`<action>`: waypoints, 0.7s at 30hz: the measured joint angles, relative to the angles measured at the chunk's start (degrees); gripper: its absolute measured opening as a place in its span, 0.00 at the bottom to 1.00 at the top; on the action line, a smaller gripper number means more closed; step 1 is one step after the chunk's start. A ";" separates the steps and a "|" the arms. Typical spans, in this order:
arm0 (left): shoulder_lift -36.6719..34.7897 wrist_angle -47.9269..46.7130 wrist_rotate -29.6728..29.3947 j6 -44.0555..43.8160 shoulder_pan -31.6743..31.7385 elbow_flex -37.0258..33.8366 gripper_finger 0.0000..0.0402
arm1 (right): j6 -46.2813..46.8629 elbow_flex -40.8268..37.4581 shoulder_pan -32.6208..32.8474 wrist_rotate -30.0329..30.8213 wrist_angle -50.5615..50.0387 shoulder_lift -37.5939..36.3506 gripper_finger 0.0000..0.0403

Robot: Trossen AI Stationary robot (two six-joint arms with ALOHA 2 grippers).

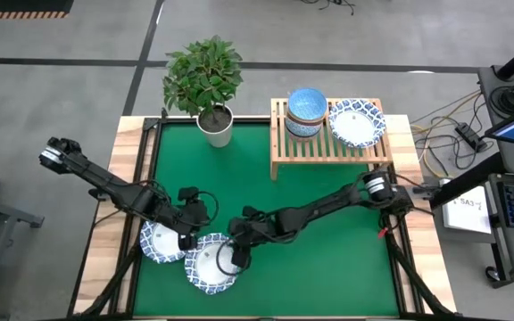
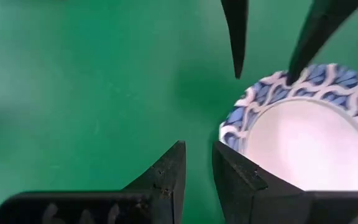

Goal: Place and stack bowls onto a shelf
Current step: Stack the white patterned bowl on top of the white patterned bowl on the shelf

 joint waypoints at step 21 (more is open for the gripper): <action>-7.20 -3.02 -10.45 10.01 -0.12 4.91 0.15 | 2.90 11.39 -0.51 4.02 -3.83 9.93 0.42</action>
